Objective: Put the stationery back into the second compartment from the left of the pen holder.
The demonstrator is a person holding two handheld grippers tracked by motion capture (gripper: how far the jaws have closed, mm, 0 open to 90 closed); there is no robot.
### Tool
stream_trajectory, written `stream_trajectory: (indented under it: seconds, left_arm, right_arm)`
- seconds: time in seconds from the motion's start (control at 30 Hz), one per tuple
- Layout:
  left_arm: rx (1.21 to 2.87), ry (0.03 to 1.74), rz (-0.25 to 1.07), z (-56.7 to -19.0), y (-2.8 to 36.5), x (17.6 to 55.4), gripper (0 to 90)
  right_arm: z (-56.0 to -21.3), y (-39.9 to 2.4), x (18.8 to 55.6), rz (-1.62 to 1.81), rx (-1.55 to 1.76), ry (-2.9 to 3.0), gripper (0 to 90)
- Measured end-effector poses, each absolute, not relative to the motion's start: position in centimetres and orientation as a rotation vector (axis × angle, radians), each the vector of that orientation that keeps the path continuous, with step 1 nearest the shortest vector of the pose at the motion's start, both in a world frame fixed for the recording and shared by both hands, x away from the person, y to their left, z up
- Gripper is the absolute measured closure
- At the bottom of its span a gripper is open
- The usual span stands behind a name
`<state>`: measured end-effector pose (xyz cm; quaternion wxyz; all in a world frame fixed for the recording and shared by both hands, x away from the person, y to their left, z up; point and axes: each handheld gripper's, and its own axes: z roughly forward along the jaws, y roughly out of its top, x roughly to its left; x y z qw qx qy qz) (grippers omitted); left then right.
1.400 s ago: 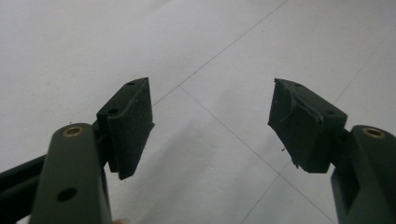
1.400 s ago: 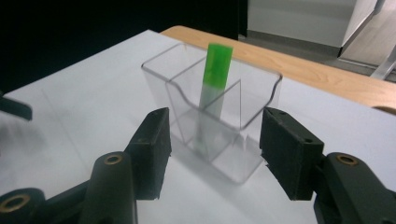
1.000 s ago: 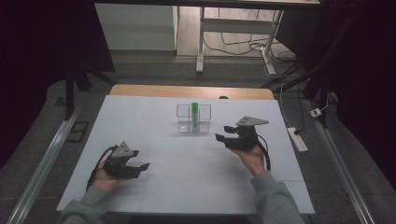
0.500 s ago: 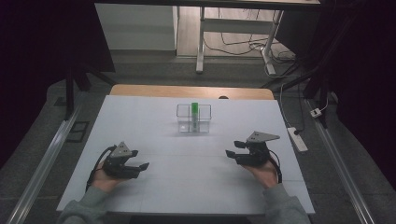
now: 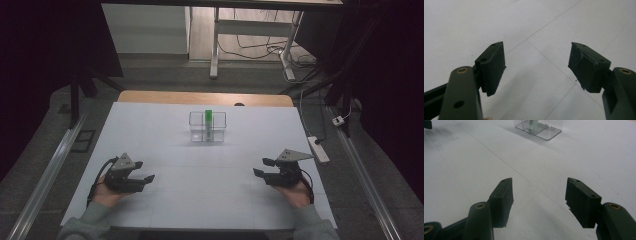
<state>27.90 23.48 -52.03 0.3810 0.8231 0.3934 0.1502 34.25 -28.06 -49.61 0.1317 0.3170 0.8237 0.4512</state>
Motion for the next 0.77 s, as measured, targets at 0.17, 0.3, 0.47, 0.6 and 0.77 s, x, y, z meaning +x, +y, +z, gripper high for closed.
stream_trajectory:
  seconds: [0.17, 0.3, 0.47, 0.6, 0.77]
  left_arm:
    - [2.095, 1.008, 0.380, -52.03, 23.56, 27.90, 29.4]
    - [2.099, 1.005, 0.380, -52.04, 23.53, 27.91, 29.4]
    - [2.099, 1.004, 0.380, -52.03, 23.54, 27.91, 29.4]
    - [2.099, 1.003, 0.379, -52.03, 23.54, 27.91, 29.4]
    - [2.096, 1.005, 0.379, -52.00, 23.64, 27.94, 29.4]
  right_arm:
    - [-49.89, -28.58, 34.22, 1.297, 0.933, 2.385, 38.9]
    - [-49.91, -28.53, 34.21, 1.292, 0.919, 2.389, 38.9]
    - [-49.92, -28.61, 34.14, 1.289, 0.924, 2.388, 38.9]
    - [-49.94, -28.63, 34.10, 1.284, 0.920, 2.389, 38.8]
    - [-49.98, -28.61, 33.94, 1.273, 0.914, 2.389, 38.7]
